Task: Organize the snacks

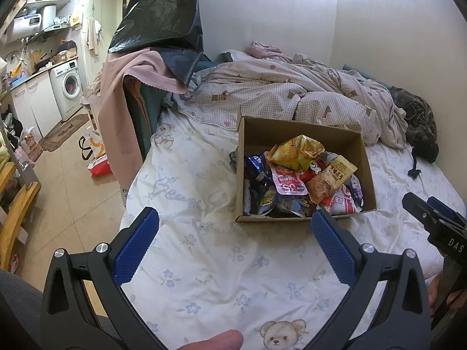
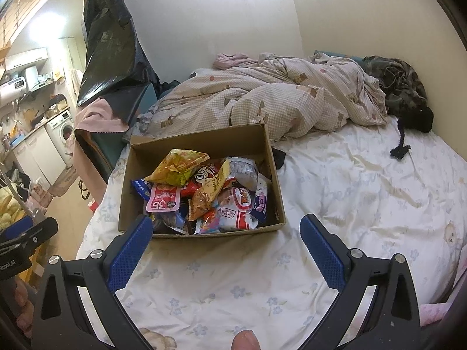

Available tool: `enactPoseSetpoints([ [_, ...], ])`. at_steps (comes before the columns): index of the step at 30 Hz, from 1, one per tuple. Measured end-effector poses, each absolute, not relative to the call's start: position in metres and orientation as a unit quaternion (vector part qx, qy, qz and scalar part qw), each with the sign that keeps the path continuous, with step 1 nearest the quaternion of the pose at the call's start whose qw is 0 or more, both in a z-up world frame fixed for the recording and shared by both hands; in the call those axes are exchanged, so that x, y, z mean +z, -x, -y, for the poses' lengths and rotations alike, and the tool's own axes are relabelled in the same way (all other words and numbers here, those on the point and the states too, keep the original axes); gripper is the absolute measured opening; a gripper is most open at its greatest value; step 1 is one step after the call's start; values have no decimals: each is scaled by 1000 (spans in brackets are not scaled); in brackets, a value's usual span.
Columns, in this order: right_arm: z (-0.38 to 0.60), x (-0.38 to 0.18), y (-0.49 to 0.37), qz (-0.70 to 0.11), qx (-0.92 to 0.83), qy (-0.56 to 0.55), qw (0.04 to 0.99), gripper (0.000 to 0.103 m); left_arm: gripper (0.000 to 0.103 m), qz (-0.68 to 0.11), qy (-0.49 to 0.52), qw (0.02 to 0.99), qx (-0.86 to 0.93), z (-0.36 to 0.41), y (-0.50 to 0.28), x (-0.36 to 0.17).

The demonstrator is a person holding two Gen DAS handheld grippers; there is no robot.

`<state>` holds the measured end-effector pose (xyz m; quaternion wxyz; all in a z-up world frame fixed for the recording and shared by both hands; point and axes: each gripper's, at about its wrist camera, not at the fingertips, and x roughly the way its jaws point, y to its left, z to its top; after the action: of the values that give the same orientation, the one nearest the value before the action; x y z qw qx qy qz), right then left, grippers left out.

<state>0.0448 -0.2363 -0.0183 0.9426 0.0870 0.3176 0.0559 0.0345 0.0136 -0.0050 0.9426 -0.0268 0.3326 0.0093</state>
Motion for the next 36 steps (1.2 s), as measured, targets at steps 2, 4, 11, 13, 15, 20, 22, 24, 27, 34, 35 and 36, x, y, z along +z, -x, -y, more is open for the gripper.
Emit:
enactPoseSetpoints([
  [2,237,-19,-45,-318,54,-87,942,103,103,-333,28,943,9,-13,-34,-5],
  [4,238,-20,-46,-320,54,-89,942,103,103,-333,28,943,9,-12,-33,-6],
  [11,239,-21,-46,-321,52,-87,942,103,103,-338,33,940,8,-11,-34,-6],
  [13,239,-22,-47,-322,52,-87,941,103,103,-339,33,940,9,-12,-34,-6],
  [15,239,-21,-46,-321,52,-86,942,103,103,-340,33,940,9,-12,-34,-6],
  [20,238,-22,-47,-322,53,-82,942,103,103,-342,37,939,12,-13,-36,-6],
  [22,237,-23,-47,-322,54,-80,942,103,103,-342,39,939,13,-14,-35,-6],
  [24,236,-23,-47,-322,54,-80,942,103,103,-343,38,939,13,-13,-35,-6],
  [27,237,-23,-47,-322,54,-81,942,103,103,-343,39,939,12,-14,-35,-6],
  [34,236,-23,-47,-322,54,-80,942,103,103,-342,38,939,13,-13,-35,-6],
  [35,236,-23,-47,-322,54,-80,942,103,103,-342,37,939,12,-13,-35,-6],
  [36,237,-23,-47,-322,54,-80,942,103,103,-342,37,939,11,-13,-35,-6],
])
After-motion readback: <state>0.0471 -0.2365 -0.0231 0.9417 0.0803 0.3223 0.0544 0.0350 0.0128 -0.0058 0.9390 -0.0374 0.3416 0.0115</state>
